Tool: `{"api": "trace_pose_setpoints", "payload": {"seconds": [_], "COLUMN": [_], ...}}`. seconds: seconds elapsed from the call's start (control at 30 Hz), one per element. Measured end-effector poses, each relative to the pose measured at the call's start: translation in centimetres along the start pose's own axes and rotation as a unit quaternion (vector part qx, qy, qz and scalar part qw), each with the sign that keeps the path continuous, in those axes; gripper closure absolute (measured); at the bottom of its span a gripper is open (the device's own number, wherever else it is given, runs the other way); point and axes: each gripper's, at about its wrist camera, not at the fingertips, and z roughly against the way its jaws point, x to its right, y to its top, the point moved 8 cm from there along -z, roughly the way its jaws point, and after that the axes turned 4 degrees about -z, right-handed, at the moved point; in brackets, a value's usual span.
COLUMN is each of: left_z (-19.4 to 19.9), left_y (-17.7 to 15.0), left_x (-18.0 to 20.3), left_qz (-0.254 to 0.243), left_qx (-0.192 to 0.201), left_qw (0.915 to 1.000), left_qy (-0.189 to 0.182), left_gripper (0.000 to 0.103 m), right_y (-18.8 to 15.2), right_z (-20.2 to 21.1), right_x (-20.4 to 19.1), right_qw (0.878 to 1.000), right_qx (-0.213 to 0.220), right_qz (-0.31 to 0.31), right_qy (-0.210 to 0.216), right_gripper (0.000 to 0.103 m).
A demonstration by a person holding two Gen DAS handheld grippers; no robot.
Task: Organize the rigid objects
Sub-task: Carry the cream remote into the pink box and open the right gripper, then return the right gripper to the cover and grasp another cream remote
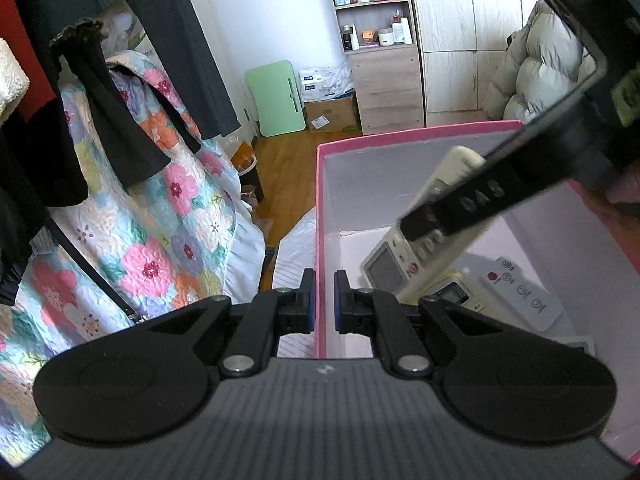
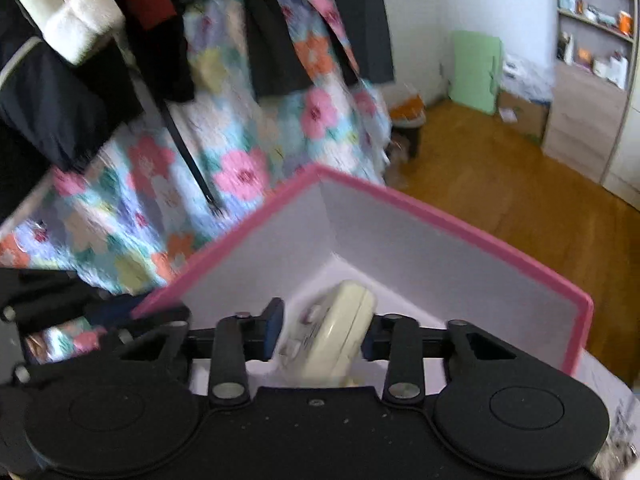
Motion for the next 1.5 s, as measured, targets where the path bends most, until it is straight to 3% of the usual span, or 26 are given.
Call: {"api": "trace_pose_setpoints", "payload": {"seconds": [0.17,0.23,0.27,0.47,0.57,0.63,0.8,1.03,1.3,1.5], "left_z": [-0.2,-0.2,-0.3,-0.4,-0.7,-0.8,-0.7,-0.7,-0.6,-0.6], "left_y": [0.0,0.0,0.0,0.3,0.6,0.6,0.6,0.6,0.5,0.3], "left_x": [-0.1,-0.1,-0.1,0.3,0.6,0.8,1.2,1.5,1.1,1.3], "left_qz": [-0.003,-0.004,-0.006,-0.025,-0.043,-0.057,-0.086,-0.083,-0.056,-0.06], "left_qx": [-0.001,-0.003,-0.005,-0.021,-0.026,-0.03,-0.034,-0.031,-0.027,-0.026], "left_qw": [1.0,1.0,1.0,0.9995,0.9987,0.9979,0.9957,0.9955,0.9976,0.9972], "left_qy": [0.0,0.0,0.0,-0.002,0.002,0.004,0.012,0.034,0.031,0.036], "left_gripper": [0.097,0.097,0.097,0.094,0.094,0.094,0.094,0.094,0.094,0.093], "right_y": [-0.7,-0.6,-0.5,-1.4,-2.5,-3.5,-6.8,-12.6,-18.1,-20.2], "right_z": [1.4,2.3,3.1,10.2,13.4,15.2,16.9,18.0,18.3,16.9], "right_x": [1.0,1.6,1.8,2.1,2.7,3.1,4.6,9.2,15.4,18.7], "right_qw": [1.0,0.997,0.996,0.989,0.982,0.978,0.977,0.971,0.947,0.933], "right_qx": [0.016,0.042,0.055,0.138,0.176,0.197,0.171,0.137,0.118,0.097], "right_qz": [-0.016,-0.007,-0.001,-0.005,-0.015,-0.018,-0.011,-0.094,-0.194,-0.244], "right_qy": [-0.014,-0.057,-0.072,-0.057,-0.061,-0.07,-0.128,-0.17,-0.225,-0.246], "right_gripper": [0.068,0.041,0.036,0.033,0.016,0.013,0.013,0.013,0.013,0.013]}}
